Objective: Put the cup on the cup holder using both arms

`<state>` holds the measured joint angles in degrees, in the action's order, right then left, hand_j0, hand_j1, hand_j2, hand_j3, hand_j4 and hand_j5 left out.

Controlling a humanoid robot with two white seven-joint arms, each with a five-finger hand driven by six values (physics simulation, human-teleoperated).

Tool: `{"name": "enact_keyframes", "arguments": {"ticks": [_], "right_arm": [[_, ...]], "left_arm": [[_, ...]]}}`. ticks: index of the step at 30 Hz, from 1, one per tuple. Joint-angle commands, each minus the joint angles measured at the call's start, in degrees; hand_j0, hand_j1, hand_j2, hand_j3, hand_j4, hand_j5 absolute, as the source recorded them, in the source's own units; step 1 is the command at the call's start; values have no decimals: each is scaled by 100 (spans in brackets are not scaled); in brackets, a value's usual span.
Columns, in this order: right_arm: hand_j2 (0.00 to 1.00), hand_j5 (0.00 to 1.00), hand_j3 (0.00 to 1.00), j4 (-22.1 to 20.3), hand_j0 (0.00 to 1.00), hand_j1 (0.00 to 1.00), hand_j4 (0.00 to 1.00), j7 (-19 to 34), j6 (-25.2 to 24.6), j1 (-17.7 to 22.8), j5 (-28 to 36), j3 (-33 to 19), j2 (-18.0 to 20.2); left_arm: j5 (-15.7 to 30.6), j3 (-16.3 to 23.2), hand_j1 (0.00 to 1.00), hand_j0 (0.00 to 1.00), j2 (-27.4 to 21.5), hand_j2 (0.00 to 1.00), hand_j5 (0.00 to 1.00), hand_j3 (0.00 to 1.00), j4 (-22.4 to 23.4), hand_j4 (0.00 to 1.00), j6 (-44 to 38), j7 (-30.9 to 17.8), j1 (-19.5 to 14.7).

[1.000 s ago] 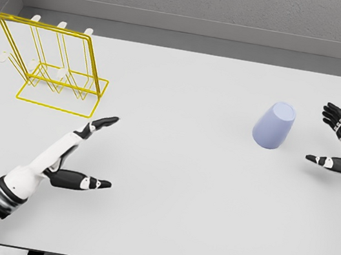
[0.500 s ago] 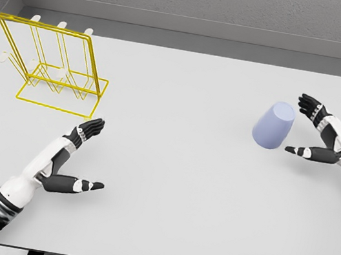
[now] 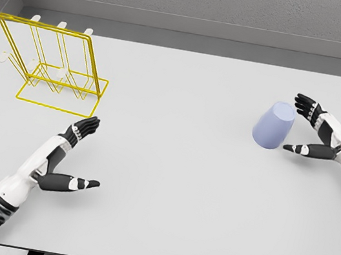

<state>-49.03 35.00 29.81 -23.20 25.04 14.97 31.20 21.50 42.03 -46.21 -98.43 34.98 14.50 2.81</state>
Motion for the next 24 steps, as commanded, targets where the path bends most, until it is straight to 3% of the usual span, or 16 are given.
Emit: {"name": "enact_keyframes", "arguments": {"ticks": [1,24], "right_arm": [[100,100,100,-1,100,100,100,0,-46,0,28,6,-26],[100,100,100,113,100,100,100,0,-63,-141,-131,156,-202]], "left_arm": [[3,-2,100,100,-10,100,100,100,-1,100,2,0,0],[-5,-10,100,100,7,100,100,100,-18,100,2,0,44]]}}
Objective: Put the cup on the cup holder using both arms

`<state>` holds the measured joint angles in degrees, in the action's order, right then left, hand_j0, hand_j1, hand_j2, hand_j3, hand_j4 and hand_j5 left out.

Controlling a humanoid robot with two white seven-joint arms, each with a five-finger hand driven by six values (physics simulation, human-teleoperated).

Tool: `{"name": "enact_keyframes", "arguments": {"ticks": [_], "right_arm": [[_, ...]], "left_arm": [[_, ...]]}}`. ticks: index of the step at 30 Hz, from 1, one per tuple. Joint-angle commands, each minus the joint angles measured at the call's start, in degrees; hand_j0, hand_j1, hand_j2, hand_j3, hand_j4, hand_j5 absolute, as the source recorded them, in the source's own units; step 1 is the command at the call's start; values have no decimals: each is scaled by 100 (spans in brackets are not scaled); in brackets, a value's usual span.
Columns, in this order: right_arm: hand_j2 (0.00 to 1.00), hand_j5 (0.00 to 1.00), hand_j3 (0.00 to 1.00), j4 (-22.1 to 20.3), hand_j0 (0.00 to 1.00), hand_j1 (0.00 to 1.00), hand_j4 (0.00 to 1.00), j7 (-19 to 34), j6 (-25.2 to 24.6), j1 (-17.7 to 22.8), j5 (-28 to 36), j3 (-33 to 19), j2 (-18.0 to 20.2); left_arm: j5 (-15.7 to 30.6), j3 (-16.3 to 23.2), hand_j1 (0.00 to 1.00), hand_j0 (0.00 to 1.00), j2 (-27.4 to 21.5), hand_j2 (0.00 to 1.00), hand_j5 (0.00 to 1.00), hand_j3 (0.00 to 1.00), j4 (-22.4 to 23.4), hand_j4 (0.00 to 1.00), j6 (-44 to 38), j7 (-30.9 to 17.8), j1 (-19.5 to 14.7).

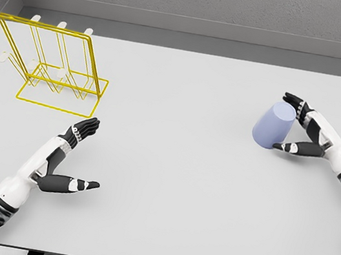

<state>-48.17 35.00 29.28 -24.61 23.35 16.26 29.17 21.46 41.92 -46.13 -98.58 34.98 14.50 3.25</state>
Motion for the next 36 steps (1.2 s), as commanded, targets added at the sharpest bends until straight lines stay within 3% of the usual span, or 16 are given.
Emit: {"name": "enact_keyframes", "arguments": {"ticks": [1,11,13,18,23,27,36], "right_arm": [[100,100,100,27,100,100,100,0,-10,0,38,26,1],[100,100,100,53,100,100,100,0,-28,-97,3,88,-43],[100,100,100,36,100,100,100,0,-406,-114,3,79,-51],[100,100,100,-26,100,100,100,0,-441,-123,-6,79,-139],[68,68,68,-26,68,68,68,0,-476,-158,3,70,-192],[57,57,57,-17,57,57,57,0,-450,-167,38,44,-192],[51,51,51,-369,51,51,51,0,-283,-79,91,18,-113]], "left_arm": [[-1,0,100,100,-1,100,100,100,-3,100,2,0,0],[-1,-18,100,100,8,100,100,100,6,100,2,0,0],[-1,-18,100,100,8,100,100,100,6,100,2,0,0],[-1,-18,100,100,8,100,100,100,6,100,2,0,9],[-1,-18,100,100,8,100,100,100,6,100,2,0,0],[-1,-18,100,100,17,100,100,100,-3,100,2,0,9],[-1,-18,100,100,43,100,100,100,-3,100,2,9,0]]}}
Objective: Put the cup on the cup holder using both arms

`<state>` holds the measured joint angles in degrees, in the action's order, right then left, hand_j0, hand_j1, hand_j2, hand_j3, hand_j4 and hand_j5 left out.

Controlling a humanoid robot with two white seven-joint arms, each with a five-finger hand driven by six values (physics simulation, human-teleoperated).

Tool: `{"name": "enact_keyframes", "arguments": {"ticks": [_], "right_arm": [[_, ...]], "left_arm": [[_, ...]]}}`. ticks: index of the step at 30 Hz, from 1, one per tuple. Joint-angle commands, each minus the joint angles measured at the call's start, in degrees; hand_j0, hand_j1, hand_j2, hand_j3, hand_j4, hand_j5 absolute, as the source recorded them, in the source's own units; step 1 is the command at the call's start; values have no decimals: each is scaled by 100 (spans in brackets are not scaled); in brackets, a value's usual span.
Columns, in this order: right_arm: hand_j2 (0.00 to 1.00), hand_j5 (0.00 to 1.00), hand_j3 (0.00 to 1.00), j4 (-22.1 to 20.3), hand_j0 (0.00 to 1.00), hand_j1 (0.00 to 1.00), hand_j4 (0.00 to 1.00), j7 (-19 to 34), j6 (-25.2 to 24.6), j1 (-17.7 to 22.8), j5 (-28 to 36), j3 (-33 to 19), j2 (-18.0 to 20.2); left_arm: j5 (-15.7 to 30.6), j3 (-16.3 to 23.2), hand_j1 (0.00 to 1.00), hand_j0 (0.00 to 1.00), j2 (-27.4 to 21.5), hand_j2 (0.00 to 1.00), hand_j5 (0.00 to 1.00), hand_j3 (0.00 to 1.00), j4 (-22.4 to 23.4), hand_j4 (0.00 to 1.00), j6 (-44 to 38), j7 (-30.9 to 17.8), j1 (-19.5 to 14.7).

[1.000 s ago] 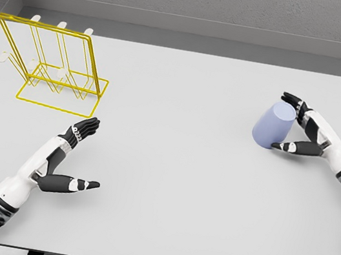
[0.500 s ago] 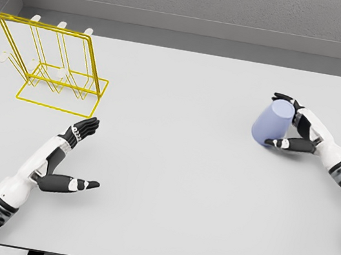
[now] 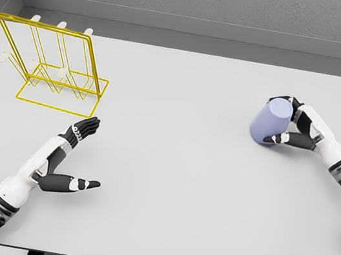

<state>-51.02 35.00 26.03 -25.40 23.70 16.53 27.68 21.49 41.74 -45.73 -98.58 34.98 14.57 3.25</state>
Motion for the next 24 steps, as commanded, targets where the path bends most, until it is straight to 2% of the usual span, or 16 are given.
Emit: {"name": "enact_keyframes", "arguments": {"ticks": [1,6,9,12,15,21,24], "right_arm": [[51,51,51,-145,51,51,51,0,42,0,65,-9,45],[51,51,51,-391,51,51,51,0,165,18,284,8,300],[51,51,51,-751,51,51,51,0,165,246,434,8,510],[51,51,51,-1041,51,51,51,0,165,343,469,8,537],[51,51,51,-1235,51,51,51,0,156,343,601,17,519],[49,49,49,-1428,49,49,49,0,165,413,601,17,467],[49,49,49,-1797,49,49,49,0,156,589,610,34,467]], "left_arm": [[-4,-8,100,100,3,100,100,100,-3,100,2,2,0],[-57,-122,100,100,-32,100,100,100,-47,100,2,-6,26],[-75,-131,100,100,-32,100,100,100,-91,100,2,-15,26],[-84,-369,100,100,29,100,100,100,-153,100,2,-50,176],[-92,-439,100,100,30,100,100,100,-179,100,2,-156,176],[-66,-448,100,100,21,100,100,100,-179,100,2,-200,176],[-48,-448,100,100,-14,100,100,100,-179,100,2,-200,167]]}}
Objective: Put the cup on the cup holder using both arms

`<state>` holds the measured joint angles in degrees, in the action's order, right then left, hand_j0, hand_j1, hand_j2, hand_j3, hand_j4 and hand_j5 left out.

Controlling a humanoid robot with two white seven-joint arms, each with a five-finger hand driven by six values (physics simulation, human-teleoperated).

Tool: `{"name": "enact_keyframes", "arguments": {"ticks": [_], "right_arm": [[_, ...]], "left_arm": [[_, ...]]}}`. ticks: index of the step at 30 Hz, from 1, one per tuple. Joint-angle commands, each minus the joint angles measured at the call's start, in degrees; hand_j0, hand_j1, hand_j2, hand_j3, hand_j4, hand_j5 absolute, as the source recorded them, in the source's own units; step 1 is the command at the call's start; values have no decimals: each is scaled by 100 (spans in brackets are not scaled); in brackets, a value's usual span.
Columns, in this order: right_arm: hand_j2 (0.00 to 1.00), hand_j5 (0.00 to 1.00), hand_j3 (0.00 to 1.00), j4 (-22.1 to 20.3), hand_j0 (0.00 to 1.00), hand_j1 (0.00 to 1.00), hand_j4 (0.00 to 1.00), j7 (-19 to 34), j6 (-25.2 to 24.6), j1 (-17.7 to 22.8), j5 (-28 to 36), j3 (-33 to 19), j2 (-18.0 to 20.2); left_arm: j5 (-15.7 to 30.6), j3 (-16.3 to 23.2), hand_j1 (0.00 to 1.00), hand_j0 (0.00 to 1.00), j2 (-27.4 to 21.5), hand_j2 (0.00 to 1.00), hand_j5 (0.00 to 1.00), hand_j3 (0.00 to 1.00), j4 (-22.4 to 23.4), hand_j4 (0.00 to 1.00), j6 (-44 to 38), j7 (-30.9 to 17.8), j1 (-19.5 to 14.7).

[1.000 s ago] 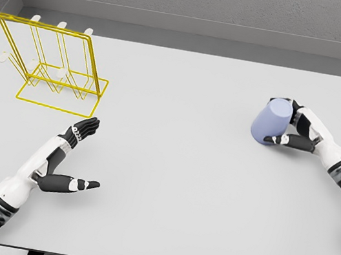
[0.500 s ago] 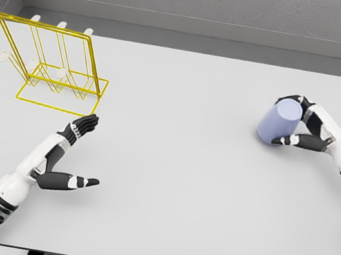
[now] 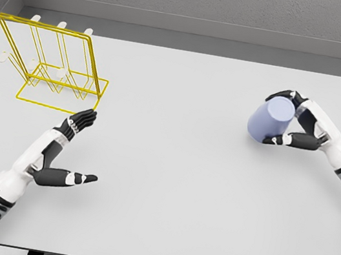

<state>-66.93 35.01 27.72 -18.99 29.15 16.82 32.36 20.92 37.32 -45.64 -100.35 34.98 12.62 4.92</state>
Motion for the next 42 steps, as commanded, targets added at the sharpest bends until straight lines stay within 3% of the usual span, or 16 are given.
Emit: {"name": "enact_keyframes", "arguments": {"ticks": [1,10,14,33,42], "right_arm": [[49,49,49,-286,49,49,49,-1,-13,18,55,14,-1],[49,49,49,-629,49,49,49,-1,-13,18,64,181,8],[49,49,49,-787,49,49,49,-1,-13,27,64,348,-28],[49,49,49,-831,49,49,49,-1,-65,-430,38,902,-801],[48,48,48,-822,48,48,48,-1,-83,-474,29,1042,-906]], "left_arm": [[9,3,100,100,-15,100,100,100,-3,100,2,-5,0],[0,-6,100,100,38,100,100,100,-11,100,2,4,-17],[17,-270,100,100,178,100,100,100,-3,100,2,21,185],[9,-208,100,100,547,100,100,100,-20,100,2,39,229],[-9,-208,100,100,547,100,100,100,-20,100,2,39,229]]}}
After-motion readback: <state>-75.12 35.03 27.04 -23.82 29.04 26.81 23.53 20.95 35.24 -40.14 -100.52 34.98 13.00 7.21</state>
